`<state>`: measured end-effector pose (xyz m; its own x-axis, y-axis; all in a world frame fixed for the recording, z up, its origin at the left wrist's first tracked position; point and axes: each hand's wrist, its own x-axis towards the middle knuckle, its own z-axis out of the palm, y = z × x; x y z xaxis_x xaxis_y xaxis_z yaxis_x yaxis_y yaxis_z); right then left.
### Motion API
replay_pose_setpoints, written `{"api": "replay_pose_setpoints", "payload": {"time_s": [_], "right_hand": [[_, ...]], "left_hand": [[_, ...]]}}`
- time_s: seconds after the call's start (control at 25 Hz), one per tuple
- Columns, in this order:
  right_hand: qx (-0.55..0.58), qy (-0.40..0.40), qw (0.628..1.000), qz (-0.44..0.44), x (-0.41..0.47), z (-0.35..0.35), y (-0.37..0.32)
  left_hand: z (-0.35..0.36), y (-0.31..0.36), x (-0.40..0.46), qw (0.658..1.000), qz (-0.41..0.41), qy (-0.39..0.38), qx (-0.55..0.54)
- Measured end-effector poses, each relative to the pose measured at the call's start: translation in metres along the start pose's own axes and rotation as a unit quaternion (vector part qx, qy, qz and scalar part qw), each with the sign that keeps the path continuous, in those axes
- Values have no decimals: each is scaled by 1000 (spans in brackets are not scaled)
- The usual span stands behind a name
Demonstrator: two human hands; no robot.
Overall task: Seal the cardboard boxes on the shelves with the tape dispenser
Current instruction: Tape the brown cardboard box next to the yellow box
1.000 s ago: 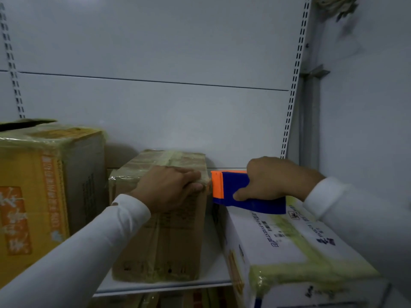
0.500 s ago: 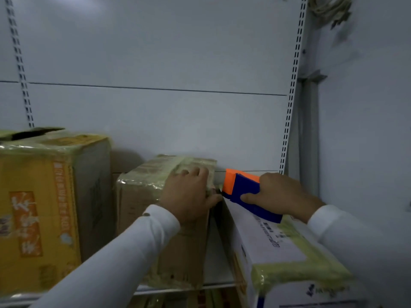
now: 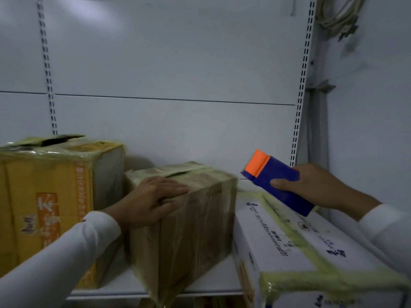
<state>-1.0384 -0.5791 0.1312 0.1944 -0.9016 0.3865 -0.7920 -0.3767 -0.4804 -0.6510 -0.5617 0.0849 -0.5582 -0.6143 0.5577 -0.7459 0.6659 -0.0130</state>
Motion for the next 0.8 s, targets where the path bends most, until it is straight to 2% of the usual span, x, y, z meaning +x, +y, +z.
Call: {"api": "replay_pose_setpoints", "payload": {"time_s": [0.12,0.2,0.32,0.36,0.52,0.6,0.72,0.8], "right_hand": [[0,-6,1000,-1,3,-8,-4],[-7,-40,999,-10,2,-2,-12],[-12,-80,996,-27,-2,13,-25],[-9,-89,996,-31,-2,17,-29],[-25,-94,994,-47,-3,24,-39],[-22,-91,995,-46,-7,22,-38],[-12,-83,996,-36,-20,9,-32],[7,-72,997,-27,-26,-5,-22]], "left_hand": [[-17,-16,-17,997,-54,-42,-27],[-25,-16,-18,994,-99,-31,31],[-21,0,-8,977,-147,31,151],[-13,8,-3,976,-148,37,158],[27,27,26,972,-187,-21,137],[37,28,38,968,-211,10,136],[41,18,32,974,-192,59,105],[32,4,18,986,-146,50,54]]}}
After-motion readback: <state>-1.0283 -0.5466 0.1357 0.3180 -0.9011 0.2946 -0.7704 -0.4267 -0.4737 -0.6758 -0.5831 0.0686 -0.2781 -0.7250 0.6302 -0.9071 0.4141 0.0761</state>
